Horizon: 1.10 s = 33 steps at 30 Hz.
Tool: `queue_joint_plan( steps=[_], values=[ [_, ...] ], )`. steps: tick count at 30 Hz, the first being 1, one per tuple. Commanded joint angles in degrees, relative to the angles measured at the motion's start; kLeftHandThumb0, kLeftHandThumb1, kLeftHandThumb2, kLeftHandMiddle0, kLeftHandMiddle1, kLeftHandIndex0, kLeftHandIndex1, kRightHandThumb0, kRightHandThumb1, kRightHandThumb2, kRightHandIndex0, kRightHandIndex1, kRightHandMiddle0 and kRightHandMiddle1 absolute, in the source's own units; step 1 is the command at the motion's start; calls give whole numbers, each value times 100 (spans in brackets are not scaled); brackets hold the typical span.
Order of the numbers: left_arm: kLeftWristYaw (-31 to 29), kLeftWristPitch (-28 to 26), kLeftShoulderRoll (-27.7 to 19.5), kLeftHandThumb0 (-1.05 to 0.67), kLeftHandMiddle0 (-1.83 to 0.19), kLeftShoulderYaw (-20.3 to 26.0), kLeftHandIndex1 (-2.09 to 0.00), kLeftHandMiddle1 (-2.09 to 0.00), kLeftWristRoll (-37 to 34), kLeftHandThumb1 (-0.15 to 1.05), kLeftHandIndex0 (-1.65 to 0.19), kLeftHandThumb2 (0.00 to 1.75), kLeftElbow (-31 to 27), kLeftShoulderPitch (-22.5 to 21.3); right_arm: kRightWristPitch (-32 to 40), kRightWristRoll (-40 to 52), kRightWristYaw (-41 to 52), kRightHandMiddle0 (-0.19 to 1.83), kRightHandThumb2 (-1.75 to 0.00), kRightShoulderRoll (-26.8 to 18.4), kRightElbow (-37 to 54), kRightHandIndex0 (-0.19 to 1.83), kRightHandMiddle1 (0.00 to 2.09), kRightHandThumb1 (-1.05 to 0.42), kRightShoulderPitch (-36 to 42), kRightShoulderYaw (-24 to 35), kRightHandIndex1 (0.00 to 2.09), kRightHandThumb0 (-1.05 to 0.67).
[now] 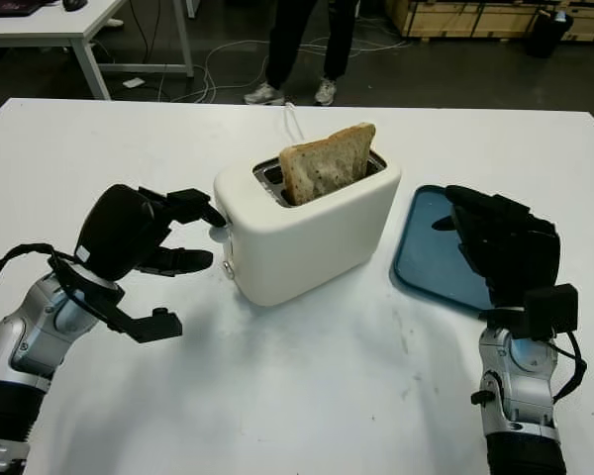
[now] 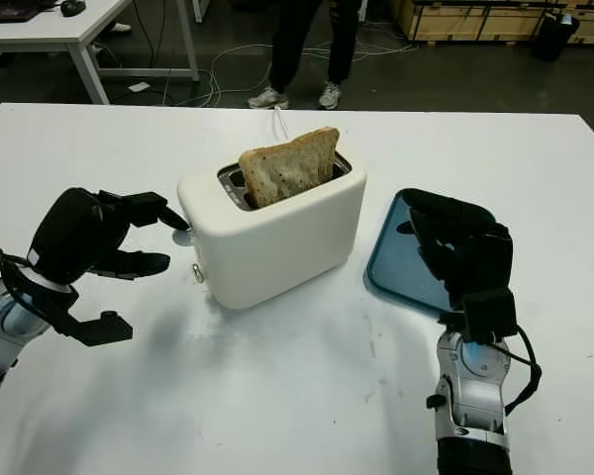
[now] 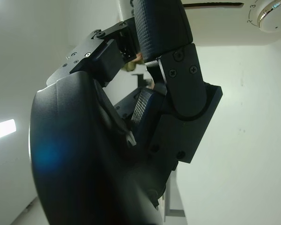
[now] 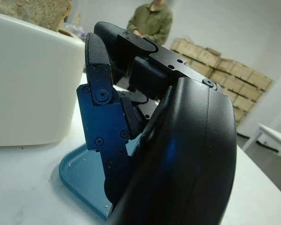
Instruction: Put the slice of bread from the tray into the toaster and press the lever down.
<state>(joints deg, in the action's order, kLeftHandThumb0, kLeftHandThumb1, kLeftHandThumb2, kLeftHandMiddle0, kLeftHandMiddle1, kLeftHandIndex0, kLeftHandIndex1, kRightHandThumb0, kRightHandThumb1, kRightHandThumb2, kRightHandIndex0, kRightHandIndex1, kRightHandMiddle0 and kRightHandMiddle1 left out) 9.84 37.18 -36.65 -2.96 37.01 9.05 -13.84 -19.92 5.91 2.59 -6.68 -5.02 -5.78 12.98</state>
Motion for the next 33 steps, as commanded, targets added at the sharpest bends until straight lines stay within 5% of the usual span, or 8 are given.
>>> queue_joint_plan(
  steps=[1,27,33],
  values=[
    [-131,-33,-7,-105,-120,-112,-75,-175,19,88,-81,69,59,-20,70,21,-43,116,-15,-31,79,77,0,-92,37,33,124,-47],
    [-282,101,18,-104,-119,-291,-73,-175,-30,85,-85,68,228,-43,11,42,-1,117,-15,-54,49,78,1,-92,-1,38,122,-45],
    [-683,59,212,-103,-117,-846,-41,-166,-130,77,-102,66,805,100,64,57,19,117,-15,-72,198,78,1,-92,117,62,124,-48]
  ],
)
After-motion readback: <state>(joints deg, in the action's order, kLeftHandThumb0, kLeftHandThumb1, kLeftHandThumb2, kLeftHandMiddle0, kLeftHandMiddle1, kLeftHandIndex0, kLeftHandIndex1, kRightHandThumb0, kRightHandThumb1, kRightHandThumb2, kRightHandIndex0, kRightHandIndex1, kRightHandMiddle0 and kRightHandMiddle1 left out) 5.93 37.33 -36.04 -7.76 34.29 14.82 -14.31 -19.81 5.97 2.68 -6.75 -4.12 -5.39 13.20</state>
